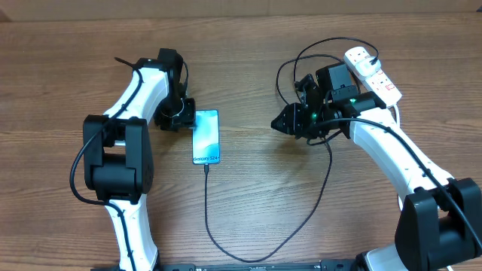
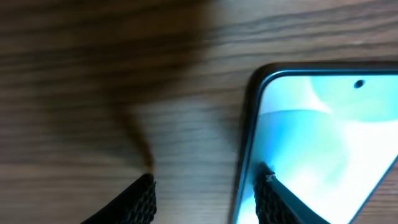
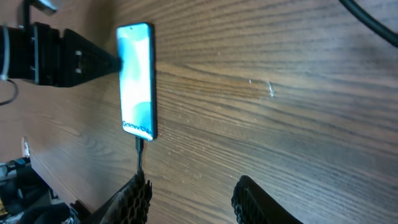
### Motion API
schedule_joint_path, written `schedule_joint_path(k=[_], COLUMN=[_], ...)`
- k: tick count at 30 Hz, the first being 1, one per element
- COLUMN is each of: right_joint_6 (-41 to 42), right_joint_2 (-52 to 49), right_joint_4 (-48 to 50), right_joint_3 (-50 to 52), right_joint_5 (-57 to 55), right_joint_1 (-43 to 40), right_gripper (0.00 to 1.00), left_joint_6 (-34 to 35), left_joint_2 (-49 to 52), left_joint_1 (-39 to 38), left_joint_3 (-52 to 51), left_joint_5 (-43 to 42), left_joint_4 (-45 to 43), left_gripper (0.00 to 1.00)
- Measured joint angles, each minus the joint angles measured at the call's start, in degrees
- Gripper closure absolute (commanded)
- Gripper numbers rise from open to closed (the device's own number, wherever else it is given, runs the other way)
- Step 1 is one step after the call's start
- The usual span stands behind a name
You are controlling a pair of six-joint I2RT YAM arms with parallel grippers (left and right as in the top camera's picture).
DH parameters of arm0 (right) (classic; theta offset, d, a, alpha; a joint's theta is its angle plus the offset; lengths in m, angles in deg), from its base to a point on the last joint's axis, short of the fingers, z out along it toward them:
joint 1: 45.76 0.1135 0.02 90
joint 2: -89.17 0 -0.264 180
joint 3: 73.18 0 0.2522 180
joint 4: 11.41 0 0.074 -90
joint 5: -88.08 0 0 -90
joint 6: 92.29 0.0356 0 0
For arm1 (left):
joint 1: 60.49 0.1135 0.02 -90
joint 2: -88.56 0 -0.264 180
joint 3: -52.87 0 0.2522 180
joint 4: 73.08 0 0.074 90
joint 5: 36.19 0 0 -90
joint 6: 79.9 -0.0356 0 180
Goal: Plug charger to phone and switch on socket
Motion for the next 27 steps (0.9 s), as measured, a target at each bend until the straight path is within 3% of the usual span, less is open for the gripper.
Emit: schedule_joint_path(k=[6,12,15,18,19,21,22,23,27], right_joint_6=[-1.62,-2.29,-2.62,-2.6,-2.62,-2.58,-2.29,-3.04,-2.71], right_joint_2=[2.05,9.16,12.9,18.58,20.37,24.3,27.65,28.83,38.53], right_joint_4=[-4.31,-5.95,-7.3,-9.66,-10.45,-12.11,-13.62,-14.12,-18.56], right_joint_3=[-3.74,-5.44,-5.44,-5.46,-5.46,-5.46,-5.51,-5.51,-5.75], right_joint_5=[-1.55,-2.93,-3.89,-5.57,-6.19,-7.67,-9.07,-9.7,-14.29], right_joint_1=[0.0,0.0,-0.2,-1.16,-1.6,-2.51,-3.17,-3.32,-3.91], right_gripper=[0.56,0.53,0.38,0.35,0.29,0.15,0.12,0.01,0.0], left_joint_6=[0.72,0.72,0.74,0.96,1.03,1.11,1.01,1.11,1.29], left_joint_2=[-1.31,-10.95,-15.91,-21.4,-23.34,-26.69,-28.22,-29.7,-33.64], left_joint_1=[0.07,0.07,0.17,0.39,0.39,0.39,0.39,0.37,0.37], left_joint_3=[7.52,9.27,9.42,9.46,9.46,9.49,9.51,9.53,9.94], left_joint_5=[3.74,4.46,4.57,4.72,4.7,4.72,4.74,4.7,4.72], left_joint_4=[6.1,7.43,8.37,9.9,10.56,11.5,11.89,12.52,14.25], left_gripper=[0.5,0.48,0.48,0.48,0.46,0.0,0.0,0.0,0.0])
